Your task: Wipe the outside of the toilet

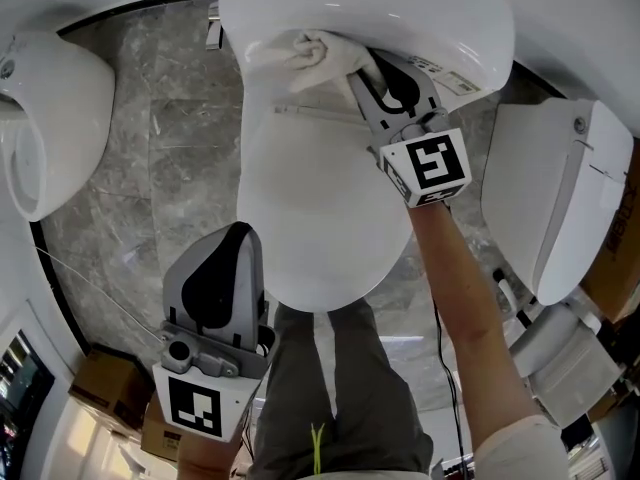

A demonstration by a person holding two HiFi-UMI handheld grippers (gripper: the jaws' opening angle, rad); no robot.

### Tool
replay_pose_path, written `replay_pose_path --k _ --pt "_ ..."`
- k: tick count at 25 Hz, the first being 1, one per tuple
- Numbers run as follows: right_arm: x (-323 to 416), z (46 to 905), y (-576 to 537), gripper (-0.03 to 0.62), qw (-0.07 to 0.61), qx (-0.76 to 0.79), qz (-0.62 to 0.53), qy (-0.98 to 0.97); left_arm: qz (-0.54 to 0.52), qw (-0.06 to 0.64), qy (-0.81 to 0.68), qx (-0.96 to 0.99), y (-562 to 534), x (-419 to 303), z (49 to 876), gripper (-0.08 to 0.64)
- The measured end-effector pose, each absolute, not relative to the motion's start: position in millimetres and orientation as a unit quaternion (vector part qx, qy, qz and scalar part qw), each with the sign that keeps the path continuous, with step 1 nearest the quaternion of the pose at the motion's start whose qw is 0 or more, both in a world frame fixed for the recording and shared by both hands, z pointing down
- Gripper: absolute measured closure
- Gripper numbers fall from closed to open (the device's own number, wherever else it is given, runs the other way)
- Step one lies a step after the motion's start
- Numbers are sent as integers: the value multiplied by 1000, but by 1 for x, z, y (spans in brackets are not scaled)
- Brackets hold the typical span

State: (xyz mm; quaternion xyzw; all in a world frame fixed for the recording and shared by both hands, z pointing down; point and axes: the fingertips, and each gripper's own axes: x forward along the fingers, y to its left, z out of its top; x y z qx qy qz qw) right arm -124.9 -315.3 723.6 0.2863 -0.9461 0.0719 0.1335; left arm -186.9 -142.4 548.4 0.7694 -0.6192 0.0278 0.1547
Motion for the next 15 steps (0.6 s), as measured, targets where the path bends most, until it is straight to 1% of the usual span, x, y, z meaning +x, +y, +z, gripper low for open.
replay_pose_path --k 15 --pt "-25 720 -322 476 137 366 86 -917 28 146 -584 798 -149 -136 539 542"
